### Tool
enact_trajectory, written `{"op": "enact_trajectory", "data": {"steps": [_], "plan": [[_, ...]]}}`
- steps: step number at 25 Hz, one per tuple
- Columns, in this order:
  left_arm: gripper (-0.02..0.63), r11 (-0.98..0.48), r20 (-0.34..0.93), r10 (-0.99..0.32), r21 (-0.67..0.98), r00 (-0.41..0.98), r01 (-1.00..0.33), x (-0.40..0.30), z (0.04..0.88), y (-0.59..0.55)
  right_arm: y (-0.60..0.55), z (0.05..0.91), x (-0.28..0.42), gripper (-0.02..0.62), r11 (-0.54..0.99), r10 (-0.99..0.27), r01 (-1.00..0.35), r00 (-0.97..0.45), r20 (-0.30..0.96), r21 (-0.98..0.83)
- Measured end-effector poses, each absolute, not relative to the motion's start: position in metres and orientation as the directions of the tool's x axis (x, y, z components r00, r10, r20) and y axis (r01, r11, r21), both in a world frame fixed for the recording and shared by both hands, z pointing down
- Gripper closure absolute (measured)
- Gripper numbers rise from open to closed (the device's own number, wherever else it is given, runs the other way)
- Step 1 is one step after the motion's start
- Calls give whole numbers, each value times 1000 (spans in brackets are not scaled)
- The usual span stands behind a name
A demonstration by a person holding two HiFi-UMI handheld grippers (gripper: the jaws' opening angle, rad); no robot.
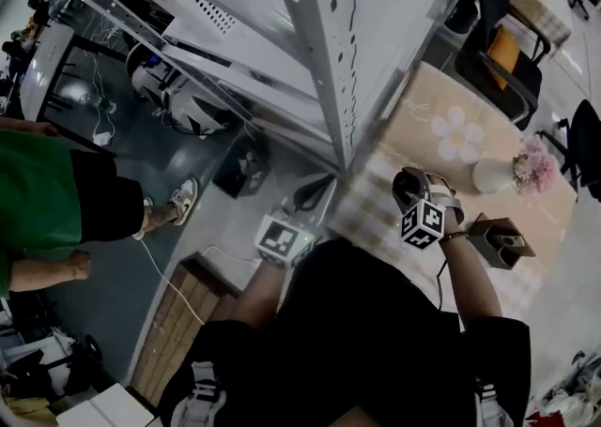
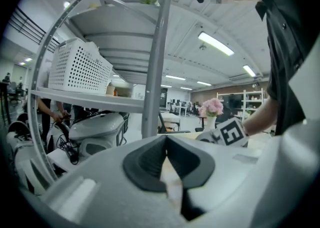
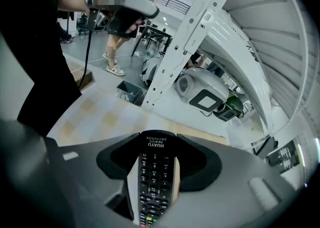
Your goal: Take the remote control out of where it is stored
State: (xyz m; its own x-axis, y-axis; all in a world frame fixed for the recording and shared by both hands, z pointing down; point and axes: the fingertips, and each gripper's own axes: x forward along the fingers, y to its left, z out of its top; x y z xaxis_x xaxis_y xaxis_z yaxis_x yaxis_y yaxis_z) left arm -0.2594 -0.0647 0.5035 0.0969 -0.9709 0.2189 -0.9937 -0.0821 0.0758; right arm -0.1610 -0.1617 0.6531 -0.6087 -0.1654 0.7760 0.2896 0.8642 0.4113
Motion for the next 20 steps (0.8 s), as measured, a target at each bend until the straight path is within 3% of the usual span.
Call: {"op": "enact_trajectory", "data": {"steps": [20], "plan": [[604,22,217,-976,85,-3,-996,-292,505,-37,-153,710,-172,370,820,-71,484,-442,894,304]]}}
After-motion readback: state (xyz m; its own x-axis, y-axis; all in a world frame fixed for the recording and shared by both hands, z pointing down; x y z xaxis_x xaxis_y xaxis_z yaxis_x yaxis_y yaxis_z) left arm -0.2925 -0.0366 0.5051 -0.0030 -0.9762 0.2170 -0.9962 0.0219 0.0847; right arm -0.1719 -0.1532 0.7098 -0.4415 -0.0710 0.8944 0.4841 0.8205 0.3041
